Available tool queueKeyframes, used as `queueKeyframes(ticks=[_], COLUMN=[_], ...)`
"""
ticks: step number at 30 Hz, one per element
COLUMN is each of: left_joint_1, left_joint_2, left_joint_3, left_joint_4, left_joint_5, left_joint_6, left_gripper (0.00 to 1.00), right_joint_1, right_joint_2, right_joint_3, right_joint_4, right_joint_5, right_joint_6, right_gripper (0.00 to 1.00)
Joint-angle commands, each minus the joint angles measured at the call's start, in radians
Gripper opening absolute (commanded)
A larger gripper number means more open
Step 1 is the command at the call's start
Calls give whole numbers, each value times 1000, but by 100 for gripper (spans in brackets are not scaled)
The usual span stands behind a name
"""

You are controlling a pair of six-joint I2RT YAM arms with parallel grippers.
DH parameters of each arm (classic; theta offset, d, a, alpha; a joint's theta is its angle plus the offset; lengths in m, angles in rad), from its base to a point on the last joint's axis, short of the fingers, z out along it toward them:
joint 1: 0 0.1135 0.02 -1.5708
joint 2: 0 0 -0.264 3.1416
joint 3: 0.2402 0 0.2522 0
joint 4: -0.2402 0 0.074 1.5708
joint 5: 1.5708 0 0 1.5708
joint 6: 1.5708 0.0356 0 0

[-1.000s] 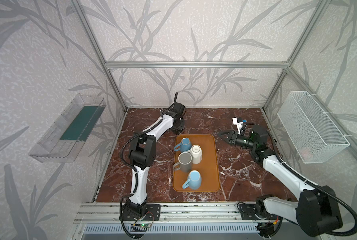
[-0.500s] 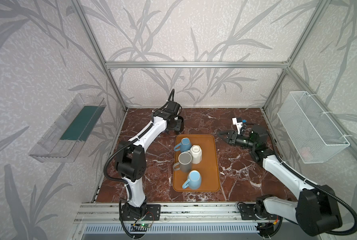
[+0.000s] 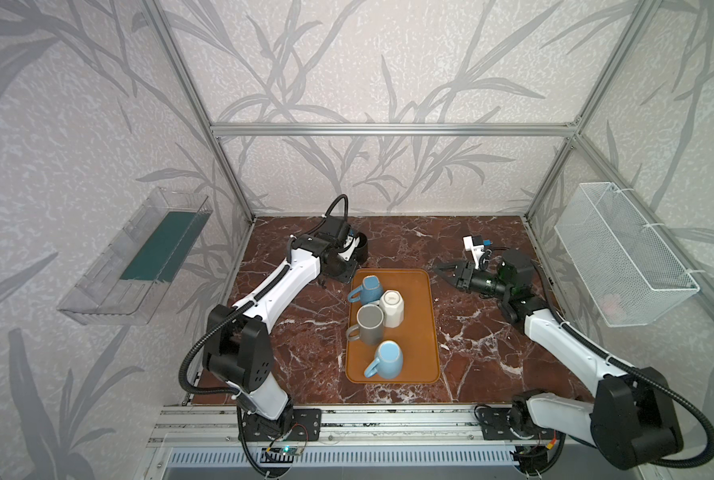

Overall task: Turn the mug right side up
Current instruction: 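Move the left gripper over the upside-down blue dotted mug on the tray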

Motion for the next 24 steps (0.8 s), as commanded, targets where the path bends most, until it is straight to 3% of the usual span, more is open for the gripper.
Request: queueKeyframes(ticks=[1,24], left_joint_1=[-3,-27], left_joint_2=[-8,141], left_joint_3=[-6,18], left_joint_4=[-73,-109], left_joint_5=[56,134], left_joint_6=[83,124], left_gripper=[35,41], right_joint_1=[-4,-5], right_joint_2=[-6,-2], right_joint_3=[20,16], right_joint_4=[-14,-32], right_joint_5=[-16,-10], right_joint_6=[-23,-37], right_gripper=[45,46])
